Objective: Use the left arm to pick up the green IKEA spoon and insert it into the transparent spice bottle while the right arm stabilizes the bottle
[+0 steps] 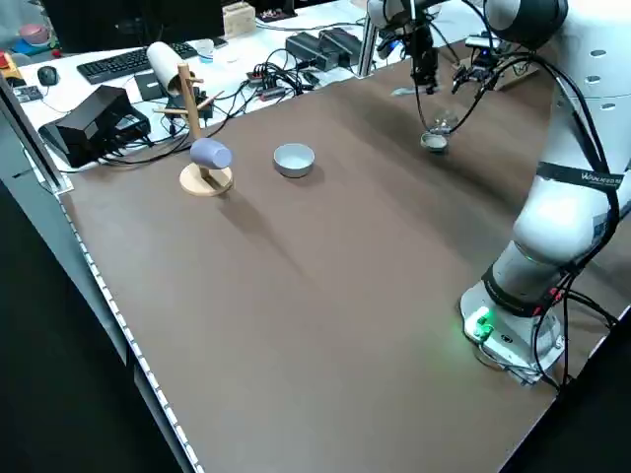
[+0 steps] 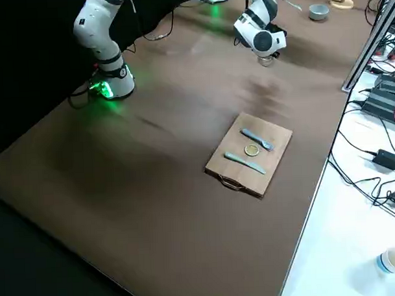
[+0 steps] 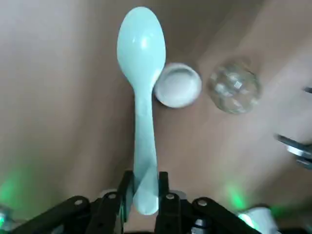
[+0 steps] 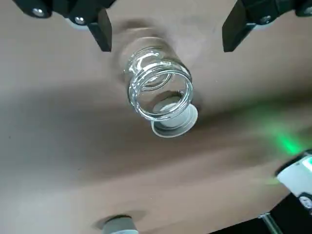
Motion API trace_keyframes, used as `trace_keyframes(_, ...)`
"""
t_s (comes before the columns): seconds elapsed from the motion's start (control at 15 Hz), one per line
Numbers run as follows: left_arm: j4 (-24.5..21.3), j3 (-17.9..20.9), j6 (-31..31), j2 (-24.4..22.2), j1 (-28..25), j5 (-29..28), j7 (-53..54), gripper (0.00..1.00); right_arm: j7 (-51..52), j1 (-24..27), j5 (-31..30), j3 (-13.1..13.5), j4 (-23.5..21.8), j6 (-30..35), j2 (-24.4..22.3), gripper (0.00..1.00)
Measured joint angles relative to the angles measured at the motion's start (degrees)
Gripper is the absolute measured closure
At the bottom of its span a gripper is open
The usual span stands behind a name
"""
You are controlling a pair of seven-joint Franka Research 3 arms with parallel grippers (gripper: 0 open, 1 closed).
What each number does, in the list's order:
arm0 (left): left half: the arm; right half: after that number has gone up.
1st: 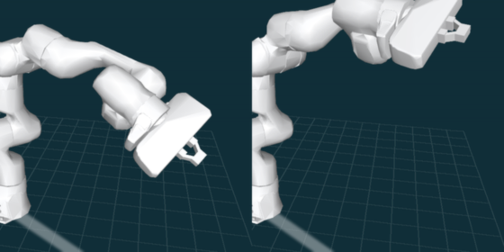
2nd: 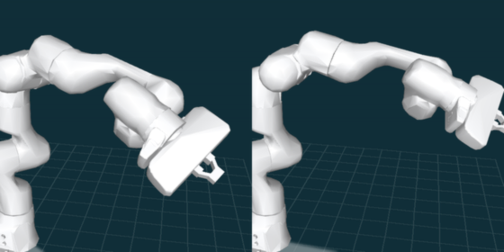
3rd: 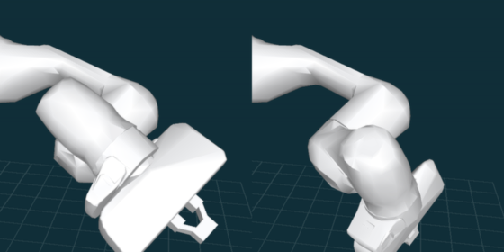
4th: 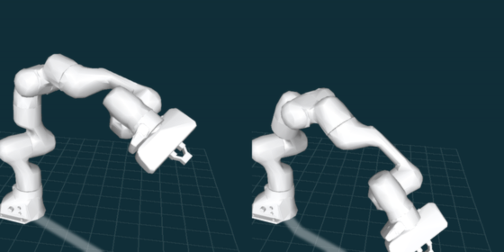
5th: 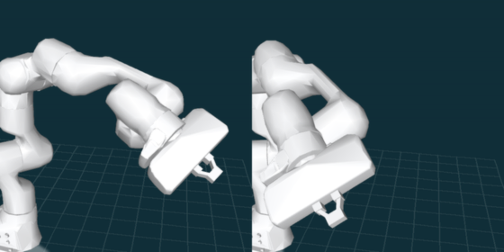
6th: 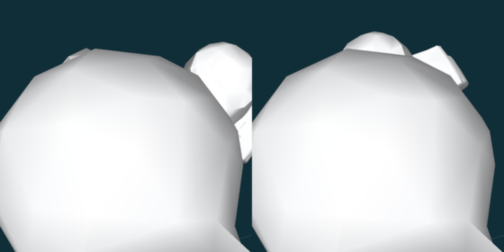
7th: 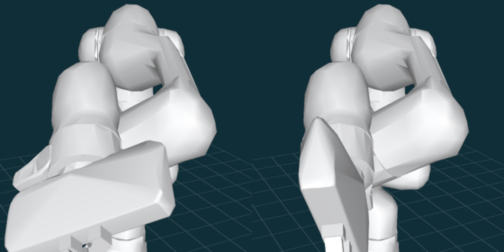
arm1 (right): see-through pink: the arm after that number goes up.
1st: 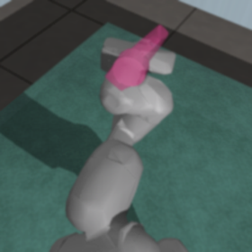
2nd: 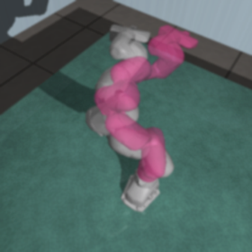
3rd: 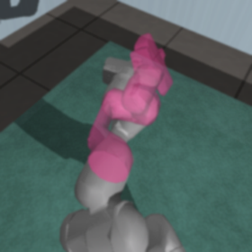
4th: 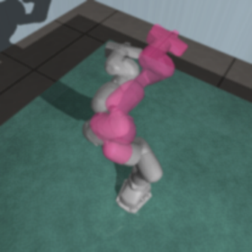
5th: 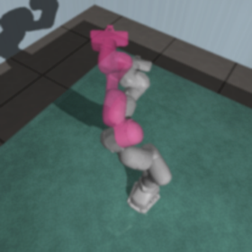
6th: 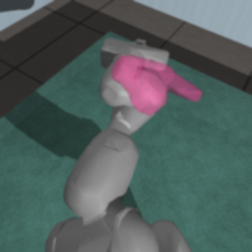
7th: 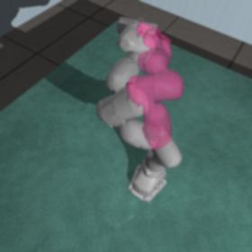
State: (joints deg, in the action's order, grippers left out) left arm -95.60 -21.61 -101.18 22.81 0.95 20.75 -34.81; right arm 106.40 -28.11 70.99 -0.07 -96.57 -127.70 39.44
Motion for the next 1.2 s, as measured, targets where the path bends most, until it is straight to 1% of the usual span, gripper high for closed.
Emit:
trace_keyframes(0.07, 0.69, -1.0, 0.24, 0.08, 0.01, 5.81, -3.46, 0.76, 0.18, -2.0, 2.77, -0.01, -1.72, -2.96, 0.01, 0.0)
trace_keyframes(0.27, 1.48, -2.61, 0.25, 0.95, 0.08, 12.57, -8.07, 0.76, 1.01, -3.09, 4.75, 0.02, -3.32, -4.35, 0.28, 0.0)
trace_keyframes(0.47, 2.73, -3.31, 0.25, 4.17, 0.73, 19.44, -10.68, 0.76, 4.77, -3.07, 8.77, 0.24, -4.06, -5.19, 1.87, 0.0)
trace_keyframes(0.6, 4.28, -3.62, 0.25, 7.29, 1.65, 22.42, -12.67, 0.76, 5.86, -3.34, 11.1, 0.16, -4.08, -6.05, 3.18, 0.0)
trace_keyframes(0.8, 6.59, -3.82, 0.25, 10.41, 2.4, 24.33, -16.15, 0.76, 5.96, -4.98, 13.95, 0.05, -4.06, -10.93, 3.65, 0.0)
trace_keyframes(0.87, 6.95, -3.8, 0.33, 10.93, 2.01, 27.7, -16.6, 0.76, 5.96, -5.7, 15.37, 0.04, -4.01, -11.62, 3.65, 0.0)
trace_keyframes(0.93, 7.13, -3.71, 1.06, 11.38, 1.06, 33.1, -16.6, 0.76, 5.96, -6.29, 16.4, 0.05, -3.94, -12.1, 3.66, 0.0)
trace_keyframes(1.0, 7.56, -3.69, 2.13, 11.75, -0.1, 36.78, -16.43, 0.76, 5.96, -6.74, 16.89, 0.05, -3.82, -12.26, 3.65, 0.0)
trace_keyframes(1.07, 8.21, -3.68, 3.17, 12.05, -1.04, 37.87, -16.44, 0.76, 5.96, -7.11, 17.12, 0.05, -3.67, -12.31, 3.65, 0.0)
trace_keyframes(1.2, 8.77, -3.63, 4.02, 12.38, -1.68, 37.89, -16.55, 0.76, 5.96, -7.53, 17.79, 0.06, -3.37, -12.37, 3.65, 0.0)
